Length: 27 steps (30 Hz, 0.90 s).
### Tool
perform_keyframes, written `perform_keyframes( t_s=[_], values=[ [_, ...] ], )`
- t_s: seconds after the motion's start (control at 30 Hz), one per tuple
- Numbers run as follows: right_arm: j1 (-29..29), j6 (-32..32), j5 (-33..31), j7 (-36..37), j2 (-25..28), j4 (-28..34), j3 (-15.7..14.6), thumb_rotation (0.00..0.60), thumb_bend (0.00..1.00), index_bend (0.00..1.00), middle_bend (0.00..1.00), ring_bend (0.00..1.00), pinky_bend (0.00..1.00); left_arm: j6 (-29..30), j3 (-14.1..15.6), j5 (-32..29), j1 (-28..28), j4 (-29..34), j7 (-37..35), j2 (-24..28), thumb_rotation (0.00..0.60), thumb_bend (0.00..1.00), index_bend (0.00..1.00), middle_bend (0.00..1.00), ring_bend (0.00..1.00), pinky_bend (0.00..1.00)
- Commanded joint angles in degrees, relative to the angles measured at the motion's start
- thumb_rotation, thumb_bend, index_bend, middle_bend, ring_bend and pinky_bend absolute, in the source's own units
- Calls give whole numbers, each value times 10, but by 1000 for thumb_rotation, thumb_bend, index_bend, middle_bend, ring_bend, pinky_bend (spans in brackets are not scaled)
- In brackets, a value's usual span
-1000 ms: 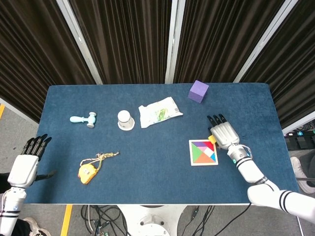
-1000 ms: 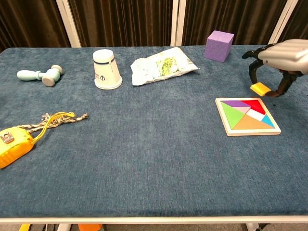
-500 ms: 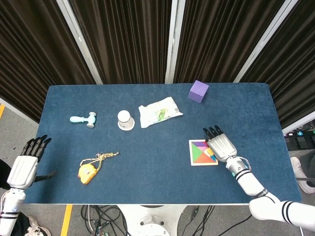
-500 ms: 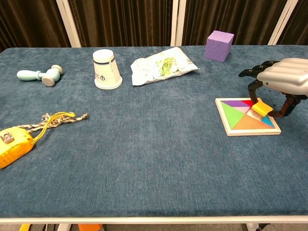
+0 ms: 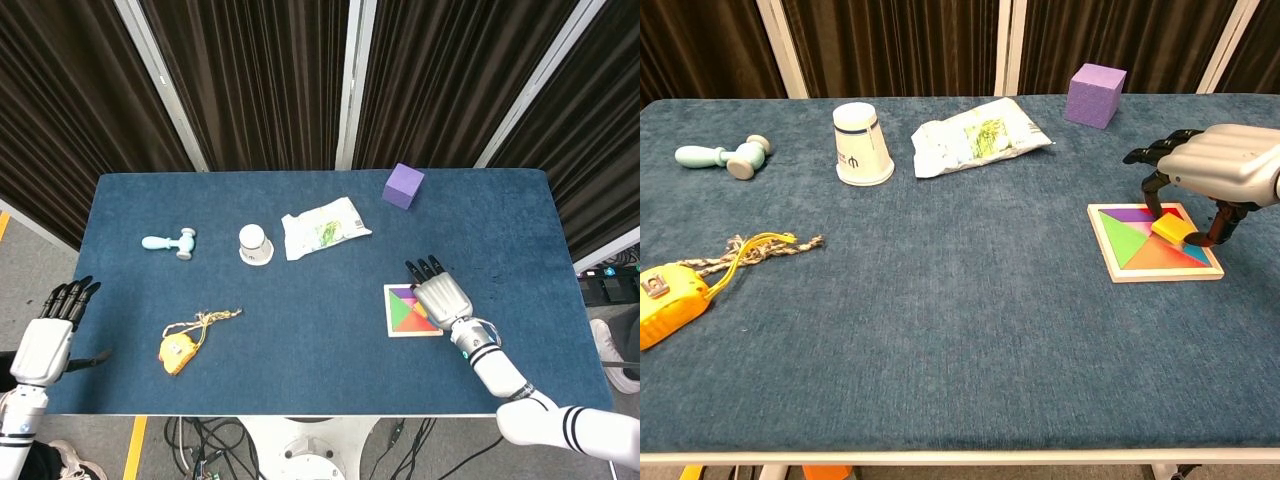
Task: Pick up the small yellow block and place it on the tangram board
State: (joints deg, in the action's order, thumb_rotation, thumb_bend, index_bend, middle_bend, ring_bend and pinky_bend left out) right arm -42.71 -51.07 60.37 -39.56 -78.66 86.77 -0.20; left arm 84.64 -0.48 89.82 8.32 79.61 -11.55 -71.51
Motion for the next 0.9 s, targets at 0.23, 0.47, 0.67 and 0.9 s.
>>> perform_keyframes(
  t_s=[0.23,0.47,0.67,0.9],
  values=[
    [-4,3,-7,-7,1,5,-1,600,226,550,0,0,0,1,0,1,1,-1,-1,0,600,0,36,0,0,0],
    [-6,5,-7,-9,2,5,-3,600,226,527,0,0,0,-3,0,0,1,-2,-2,-2,600,0,35,0,0,0],
    [-8,6,-12,-14,1,3,-4,600,222,426,0,0,0,-3,-1,1,3,-4,-4,-3,600,0,36,0,0,0],
    [-10,9,-21,-16,5,8,-5,600,200,147,0,0,0,-3,0,1,2,-4,-3,-3,600,0,36,0,0,0]
  ],
)
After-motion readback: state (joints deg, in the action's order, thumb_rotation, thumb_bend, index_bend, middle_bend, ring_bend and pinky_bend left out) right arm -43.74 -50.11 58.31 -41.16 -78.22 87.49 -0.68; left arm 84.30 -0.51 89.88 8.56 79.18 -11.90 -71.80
